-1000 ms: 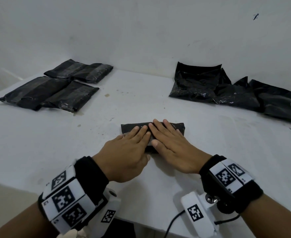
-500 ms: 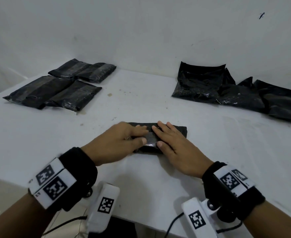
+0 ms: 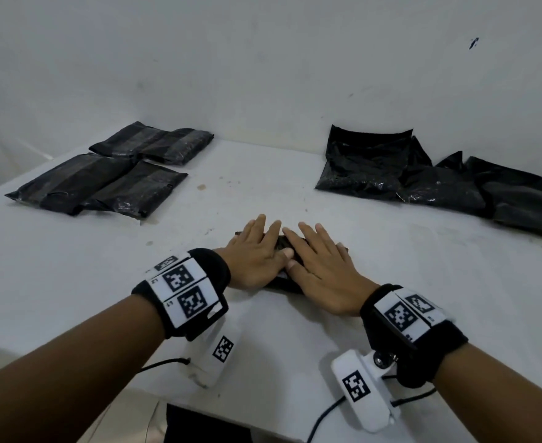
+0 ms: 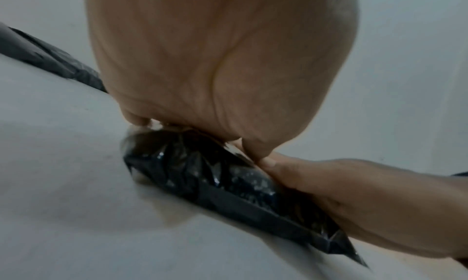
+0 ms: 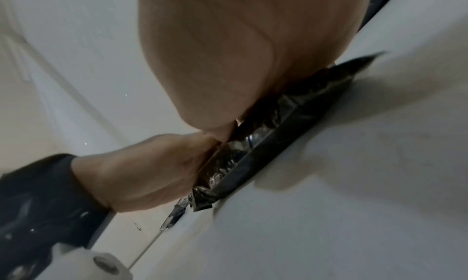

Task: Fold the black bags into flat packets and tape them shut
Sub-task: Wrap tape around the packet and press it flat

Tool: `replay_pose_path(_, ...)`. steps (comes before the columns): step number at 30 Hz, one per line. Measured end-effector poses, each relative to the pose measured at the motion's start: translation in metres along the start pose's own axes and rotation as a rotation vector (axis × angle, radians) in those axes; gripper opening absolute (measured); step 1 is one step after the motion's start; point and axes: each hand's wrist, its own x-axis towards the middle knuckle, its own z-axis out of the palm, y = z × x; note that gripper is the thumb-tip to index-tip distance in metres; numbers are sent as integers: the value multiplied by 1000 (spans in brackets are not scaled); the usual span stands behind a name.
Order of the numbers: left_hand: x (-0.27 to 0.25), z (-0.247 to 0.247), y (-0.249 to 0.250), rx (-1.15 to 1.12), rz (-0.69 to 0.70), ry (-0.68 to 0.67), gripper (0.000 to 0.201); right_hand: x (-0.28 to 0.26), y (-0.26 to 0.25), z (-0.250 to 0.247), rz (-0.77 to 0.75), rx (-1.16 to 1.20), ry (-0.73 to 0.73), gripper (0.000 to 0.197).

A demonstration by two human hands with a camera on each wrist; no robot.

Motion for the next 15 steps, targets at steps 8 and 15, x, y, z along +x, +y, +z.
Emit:
replay_pose_path(8, -5, 5, -34, -30, 116, -91, 75, -3, 13, 1, -88, -8, -121, 67)
replay_pose_path(15, -5, 9, -50, -109, 144, -95, 80, -3, 17, -3, -108, 48, -179, 81)
